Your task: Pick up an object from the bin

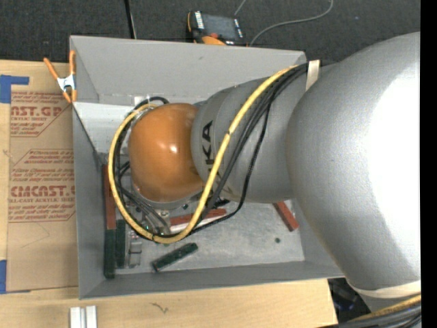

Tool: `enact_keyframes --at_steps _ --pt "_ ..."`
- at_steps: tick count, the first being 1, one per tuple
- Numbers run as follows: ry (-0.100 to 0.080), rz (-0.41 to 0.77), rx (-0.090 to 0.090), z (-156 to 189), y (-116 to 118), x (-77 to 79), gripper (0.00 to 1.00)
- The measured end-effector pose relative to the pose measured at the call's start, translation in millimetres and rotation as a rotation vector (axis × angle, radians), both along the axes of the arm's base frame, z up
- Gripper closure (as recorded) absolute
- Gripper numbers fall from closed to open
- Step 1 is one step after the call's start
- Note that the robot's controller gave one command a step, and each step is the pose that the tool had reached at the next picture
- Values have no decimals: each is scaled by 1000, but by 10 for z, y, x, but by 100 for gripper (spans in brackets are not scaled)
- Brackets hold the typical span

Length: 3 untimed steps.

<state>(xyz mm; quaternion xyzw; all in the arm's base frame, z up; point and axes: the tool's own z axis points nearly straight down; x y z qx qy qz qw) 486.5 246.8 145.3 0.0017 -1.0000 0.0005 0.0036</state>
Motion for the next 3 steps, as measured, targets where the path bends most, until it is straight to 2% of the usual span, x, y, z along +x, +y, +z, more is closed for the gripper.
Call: enact_keyframes --at_steps 1,2,3 --pt "-4 201 0 -769 -656 61 0" --pt "-5 202 3 -744 -633 64 100" --pt "-9 202 4 -750 -636 73 0"
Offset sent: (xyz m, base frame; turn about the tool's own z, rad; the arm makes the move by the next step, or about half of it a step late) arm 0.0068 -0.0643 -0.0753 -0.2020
